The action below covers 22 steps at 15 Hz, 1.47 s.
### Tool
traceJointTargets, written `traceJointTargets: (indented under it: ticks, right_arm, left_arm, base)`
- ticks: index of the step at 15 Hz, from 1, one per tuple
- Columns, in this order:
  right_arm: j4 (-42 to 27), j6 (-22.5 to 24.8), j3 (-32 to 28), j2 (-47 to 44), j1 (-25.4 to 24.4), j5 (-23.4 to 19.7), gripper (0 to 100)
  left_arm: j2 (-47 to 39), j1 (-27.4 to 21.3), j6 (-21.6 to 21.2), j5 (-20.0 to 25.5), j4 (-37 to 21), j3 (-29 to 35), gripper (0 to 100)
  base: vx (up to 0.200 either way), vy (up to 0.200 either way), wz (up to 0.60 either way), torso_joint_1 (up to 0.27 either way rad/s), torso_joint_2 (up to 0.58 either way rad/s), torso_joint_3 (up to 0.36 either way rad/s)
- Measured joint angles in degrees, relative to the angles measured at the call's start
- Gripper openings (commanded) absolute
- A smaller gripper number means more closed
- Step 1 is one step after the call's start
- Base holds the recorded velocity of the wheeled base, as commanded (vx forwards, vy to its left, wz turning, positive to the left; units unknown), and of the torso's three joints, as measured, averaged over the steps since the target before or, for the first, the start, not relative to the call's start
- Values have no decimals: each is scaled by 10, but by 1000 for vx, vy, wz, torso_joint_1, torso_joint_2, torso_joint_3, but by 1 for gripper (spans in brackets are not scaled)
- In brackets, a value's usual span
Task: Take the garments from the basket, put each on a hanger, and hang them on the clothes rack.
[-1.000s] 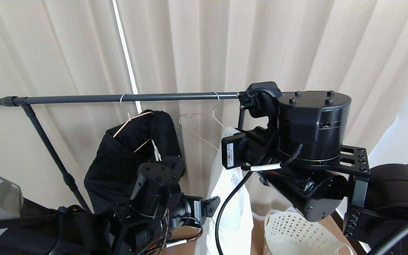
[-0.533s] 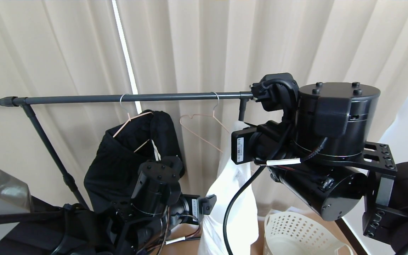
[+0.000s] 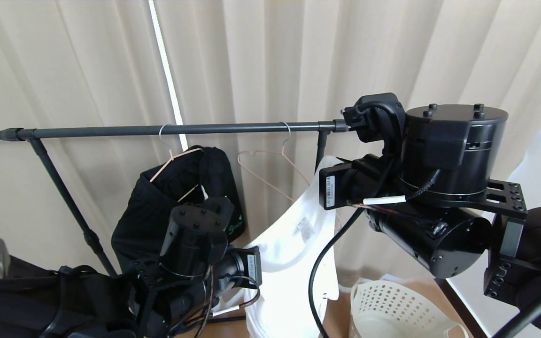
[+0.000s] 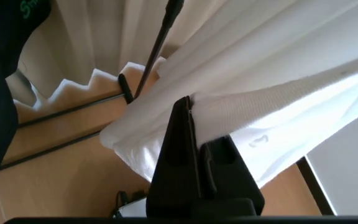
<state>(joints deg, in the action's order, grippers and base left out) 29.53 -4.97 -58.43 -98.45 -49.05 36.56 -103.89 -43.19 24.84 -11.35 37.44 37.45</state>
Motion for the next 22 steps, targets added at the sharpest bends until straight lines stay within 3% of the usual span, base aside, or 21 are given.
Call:
traceJointTargets:
  ticks: [3, 7, 8, 10, 15, 19, 22]
  right_arm:
    - [0, 25, 11, 8, 18, 1, 0]
    - [-1, 138, 92, 18, 18, 6, 0]
    - [-2, 153, 113, 21, 12, 26, 0]
    - [-5, 160, 131, 26, -8, 57, 0]
    - [-43, 162, 143, 36, -30, 59, 0]
    - [-58, 160, 121, 50, -28, 58, 0]
    - [-59, 160, 92, 61, -5, 57, 0]
  left_arm:
    - [50, 17, -27, -4, -4, -3, 0]
    - [101, 42, -65, -38, -5, -2, 0]
    - [106, 44, -69, -43, -5, -2, 0]
    - [111, 44, -69, -45, -5, -5, 0]
    - [115, 43, -74, -61, -8, -6, 0]
    - [128, 40, -98, -69, -94, 19, 0]
    - [130, 53, -124, -69, -149, 91, 0]
  base:
    - [0, 0, 0, 0, 0, 0]
    - [0, 0, 0, 0, 0, 0]
    - [0, 0, 0, 0, 0, 0]
    - [0, 0, 0, 0, 0, 0]
    - [0, 0, 0, 0, 0, 0]
    - [0, 0, 0, 0, 0, 0]
    - [0, 0, 0, 0, 0, 0]
